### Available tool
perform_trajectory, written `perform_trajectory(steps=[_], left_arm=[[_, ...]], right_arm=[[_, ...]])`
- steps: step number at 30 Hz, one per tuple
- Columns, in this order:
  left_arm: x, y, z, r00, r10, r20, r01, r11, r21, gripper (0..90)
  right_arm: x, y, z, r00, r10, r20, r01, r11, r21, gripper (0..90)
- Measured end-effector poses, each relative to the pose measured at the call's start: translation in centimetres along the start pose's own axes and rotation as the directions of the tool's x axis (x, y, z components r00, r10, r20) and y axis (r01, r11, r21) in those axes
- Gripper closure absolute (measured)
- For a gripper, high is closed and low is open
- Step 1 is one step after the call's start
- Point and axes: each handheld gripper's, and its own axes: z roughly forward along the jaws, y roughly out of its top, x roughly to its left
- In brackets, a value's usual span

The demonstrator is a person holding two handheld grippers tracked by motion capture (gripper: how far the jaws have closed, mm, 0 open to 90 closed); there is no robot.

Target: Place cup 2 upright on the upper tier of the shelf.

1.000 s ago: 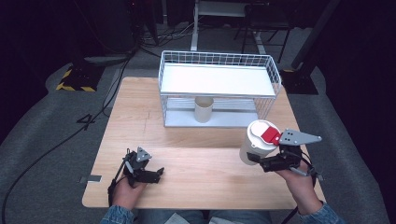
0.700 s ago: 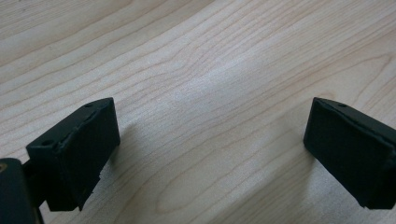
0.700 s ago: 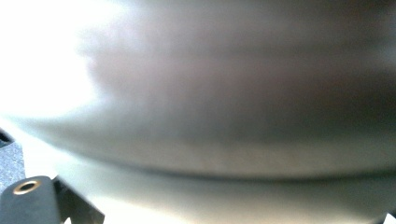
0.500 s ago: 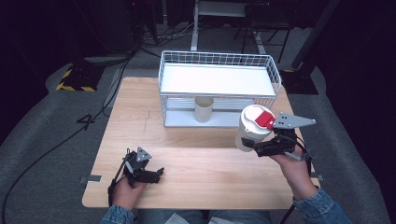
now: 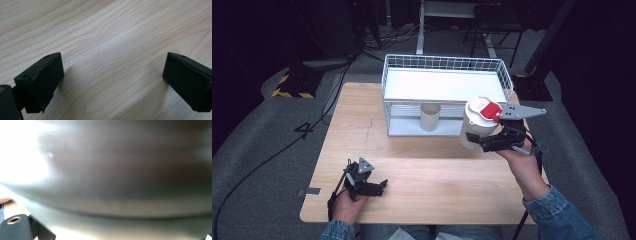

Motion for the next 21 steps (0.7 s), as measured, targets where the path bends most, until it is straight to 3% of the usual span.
perform_trajectory(steps=[21], left_arm=[[0.0,0.1,0.1,1.0000,0.002,-0.001,-0.002,1.0000,-0.003,4.0]], right_arm=[[-2.1,5.6,1.8,0.9984,0.018,0.053,-0.018,1.000,0.014,10.8]])
